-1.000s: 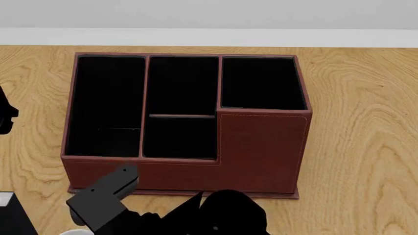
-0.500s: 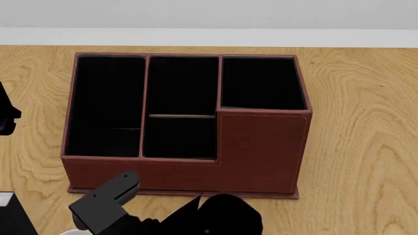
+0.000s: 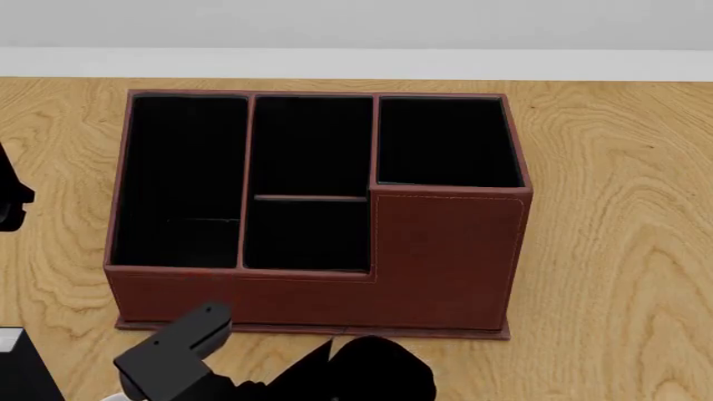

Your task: Pick up the white mug and place it to the right of the caddy.

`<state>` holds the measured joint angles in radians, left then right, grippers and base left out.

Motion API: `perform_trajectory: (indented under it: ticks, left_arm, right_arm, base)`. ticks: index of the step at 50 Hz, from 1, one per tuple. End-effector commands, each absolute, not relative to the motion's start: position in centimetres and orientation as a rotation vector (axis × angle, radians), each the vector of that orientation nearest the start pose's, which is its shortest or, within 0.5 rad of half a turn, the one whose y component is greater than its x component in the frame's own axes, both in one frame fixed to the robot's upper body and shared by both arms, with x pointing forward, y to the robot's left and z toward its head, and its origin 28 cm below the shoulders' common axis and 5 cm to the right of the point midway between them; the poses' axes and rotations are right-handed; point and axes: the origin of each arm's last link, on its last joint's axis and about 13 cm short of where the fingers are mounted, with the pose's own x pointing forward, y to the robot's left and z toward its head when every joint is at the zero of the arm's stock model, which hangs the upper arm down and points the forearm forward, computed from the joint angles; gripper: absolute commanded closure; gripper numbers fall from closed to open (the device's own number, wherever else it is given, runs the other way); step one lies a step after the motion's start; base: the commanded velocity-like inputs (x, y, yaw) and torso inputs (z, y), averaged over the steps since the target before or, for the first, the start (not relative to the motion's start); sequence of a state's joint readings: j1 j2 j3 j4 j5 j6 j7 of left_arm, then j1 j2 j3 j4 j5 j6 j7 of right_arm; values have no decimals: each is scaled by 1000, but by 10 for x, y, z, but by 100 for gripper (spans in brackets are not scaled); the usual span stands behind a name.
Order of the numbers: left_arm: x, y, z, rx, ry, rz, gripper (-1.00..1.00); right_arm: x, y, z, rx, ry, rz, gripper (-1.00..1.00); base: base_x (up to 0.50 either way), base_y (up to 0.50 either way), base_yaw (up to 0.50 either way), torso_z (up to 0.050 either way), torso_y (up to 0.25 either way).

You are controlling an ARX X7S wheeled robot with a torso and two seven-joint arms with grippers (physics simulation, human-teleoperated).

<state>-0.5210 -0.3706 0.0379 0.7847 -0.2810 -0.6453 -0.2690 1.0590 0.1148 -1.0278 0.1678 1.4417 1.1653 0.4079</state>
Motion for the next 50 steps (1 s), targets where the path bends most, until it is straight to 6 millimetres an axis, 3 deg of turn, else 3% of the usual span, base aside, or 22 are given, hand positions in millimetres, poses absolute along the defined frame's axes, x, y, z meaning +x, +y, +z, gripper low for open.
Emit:
perform_trajectory:
  ticks: [1,50]
  left_arm:
    - [229,239,240,130,-629,64,-100]
    - [231,242,234,119,-619,68,-100]
  right_arm:
    - [265,32,144,-285,908,933,-100]
    - [263,35,128,-290,968,930,-100]
  base:
    - [0,0,0,0,0]
    - [0,0,0,0,0]
